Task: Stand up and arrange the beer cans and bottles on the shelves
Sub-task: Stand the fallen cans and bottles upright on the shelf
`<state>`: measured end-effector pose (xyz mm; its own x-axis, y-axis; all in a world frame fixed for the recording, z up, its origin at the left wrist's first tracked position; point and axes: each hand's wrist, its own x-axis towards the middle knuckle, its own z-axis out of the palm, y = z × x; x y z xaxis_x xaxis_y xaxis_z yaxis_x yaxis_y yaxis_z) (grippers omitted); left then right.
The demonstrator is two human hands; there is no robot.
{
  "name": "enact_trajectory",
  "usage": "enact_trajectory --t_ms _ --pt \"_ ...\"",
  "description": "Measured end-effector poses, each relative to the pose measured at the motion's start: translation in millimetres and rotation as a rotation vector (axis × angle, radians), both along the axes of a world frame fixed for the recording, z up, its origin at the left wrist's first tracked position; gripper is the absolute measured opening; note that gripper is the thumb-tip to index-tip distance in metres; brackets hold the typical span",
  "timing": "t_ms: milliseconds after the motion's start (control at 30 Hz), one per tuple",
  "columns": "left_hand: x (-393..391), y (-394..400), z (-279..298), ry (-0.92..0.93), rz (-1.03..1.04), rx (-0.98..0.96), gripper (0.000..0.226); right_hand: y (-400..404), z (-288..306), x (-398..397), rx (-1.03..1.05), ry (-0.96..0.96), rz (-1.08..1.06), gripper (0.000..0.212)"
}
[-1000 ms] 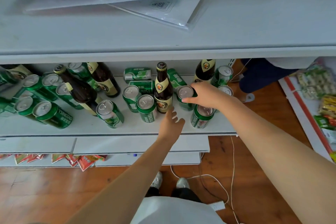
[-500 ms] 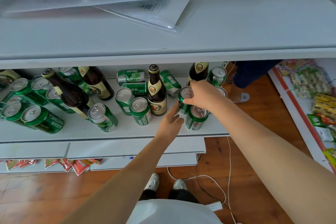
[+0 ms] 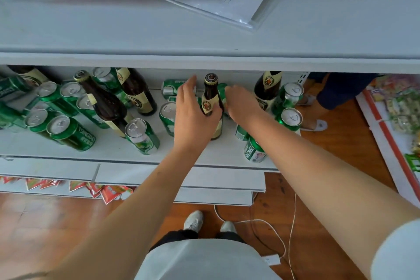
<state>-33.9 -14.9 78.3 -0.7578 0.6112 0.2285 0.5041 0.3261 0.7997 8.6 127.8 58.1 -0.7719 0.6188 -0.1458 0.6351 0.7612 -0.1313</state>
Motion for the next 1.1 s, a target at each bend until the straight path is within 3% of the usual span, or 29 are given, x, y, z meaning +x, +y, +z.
enact_trajectory --t_ms 67,200,300,367,600,733,867,967,1100 --pt "-7 7 -9 -0.024 -0.086 -0.137 0.070 2 -8 -10 -0.012 -0.049 0.004 0.022" --pt "-20 13 -15 -0.016 -0.095 -0.138 0.042 11 -23 -20 -0.044 -0.075 -0.034 0.027" --pt "-31 16 -12 -0.058 -0.123 -0.121 0.040 18 -33 -24 -0.070 -0.140 -0.092 0.067" --pt "-36 19 -10 -0.092 -0.122 -0.113 0.038 21 -33 -28 -0.089 -0.156 -0.130 0.076" --pt "-47 23 -11 -0.054 -0.163 -0.167 0.046 34 -17 -33 -0.161 -0.151 -0.102 0.031" --pt "-47 24 -9 -0.058 -0.155 -0.226 0.045 39 4 -41 -0.053 -0.112 -0.034 0.030" --pt "-48 23 -6 -0.080 -0.177 -0.255 0.045 43 11 -41 -0.124 -0.123 -0.014 0.032" --pt "-50 22 -6 -0.094 -0.180 -0.262 0.047 42 17 -40 -0.158 -0.156 -0.017 0.020" --pt "-48 24 -5 -0.109 -0.160 -0.259 0.046 27 39 -27 -0.200 -0.110 -0.138 0.016"
